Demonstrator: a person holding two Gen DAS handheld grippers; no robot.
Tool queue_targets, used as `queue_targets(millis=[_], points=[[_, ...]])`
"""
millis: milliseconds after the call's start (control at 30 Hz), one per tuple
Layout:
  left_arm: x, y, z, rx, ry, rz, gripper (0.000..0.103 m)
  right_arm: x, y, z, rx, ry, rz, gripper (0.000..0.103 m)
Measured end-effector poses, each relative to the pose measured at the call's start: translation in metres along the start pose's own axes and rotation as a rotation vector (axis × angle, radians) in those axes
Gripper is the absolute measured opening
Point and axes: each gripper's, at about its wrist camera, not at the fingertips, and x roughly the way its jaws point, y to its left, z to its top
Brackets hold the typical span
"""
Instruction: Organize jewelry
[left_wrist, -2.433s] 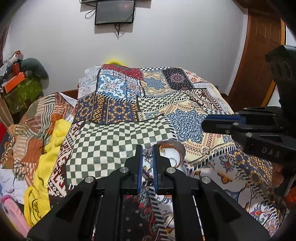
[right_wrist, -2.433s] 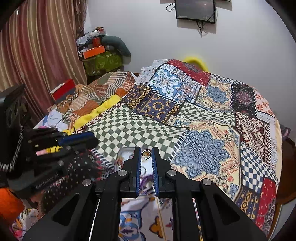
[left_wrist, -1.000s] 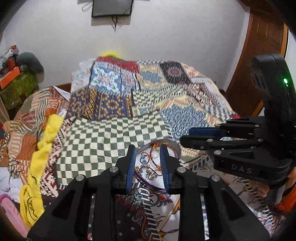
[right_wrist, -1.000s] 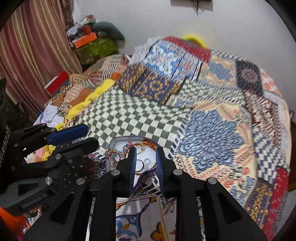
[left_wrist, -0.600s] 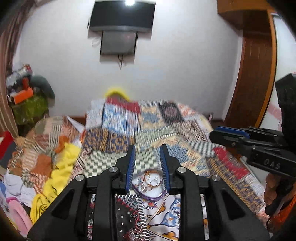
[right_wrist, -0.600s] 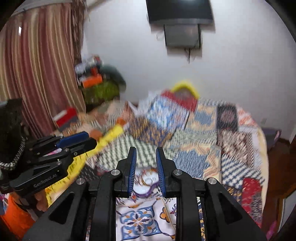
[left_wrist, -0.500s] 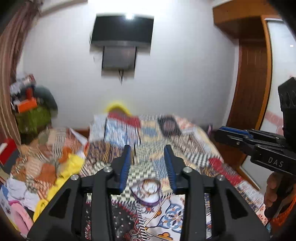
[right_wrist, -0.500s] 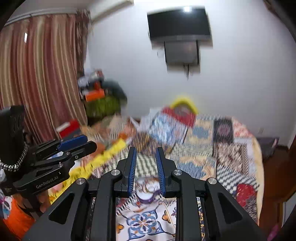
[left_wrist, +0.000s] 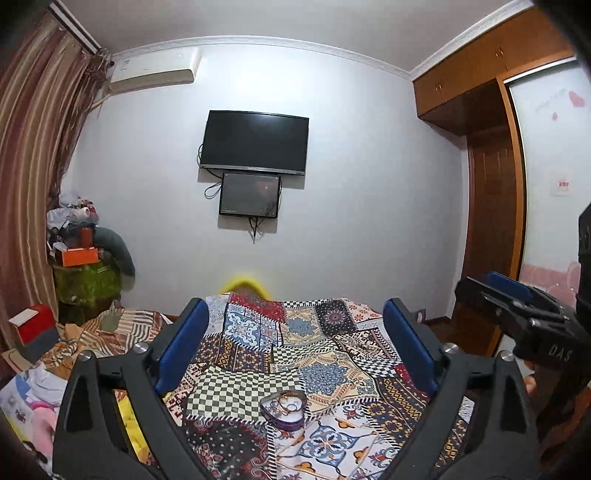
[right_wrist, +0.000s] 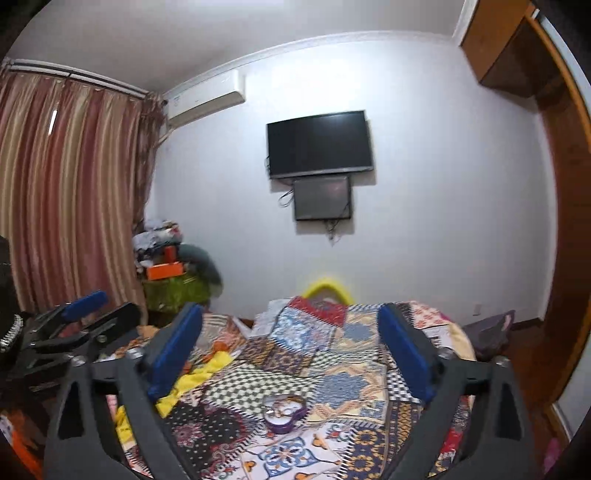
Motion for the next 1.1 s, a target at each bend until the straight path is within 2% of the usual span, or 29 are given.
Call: queue_targets(millis=[100, 233, 367, 533, 1100], points=[[-0.007, -0.001, -0.004, -0.003, 0.002, 0.015, 0.102, -0.004, 0.0, -0.002, -0.008, -0.008, -0.047, 0.103], [-0.018, -0.004, -0.011, -0.003, 0.005, 0.055, 0.102, -0.006, 0.0, -0.004, 0.002, 0.007, -0.06, 0.103], [-0.02, -0.002, -0.015, -0.019, 0.023, 0.043, 0.102, -0.003, 0.003, -0.008, -0.007, 0.031, -0.068, 0.103], [-0.019, -0.004, -0.017, -0.003, 0.022, 0.055, 0.102, -0.015, 0.003, -0.016, -0.002, 0.036, -0.059, 0.103], [-0.008, 0.002, -0.024, -0.024, 0.059, 0.055, 0.102, -0.02, 0.002, -0.018, 0.002, 0.057, -0.049, 0.103]])
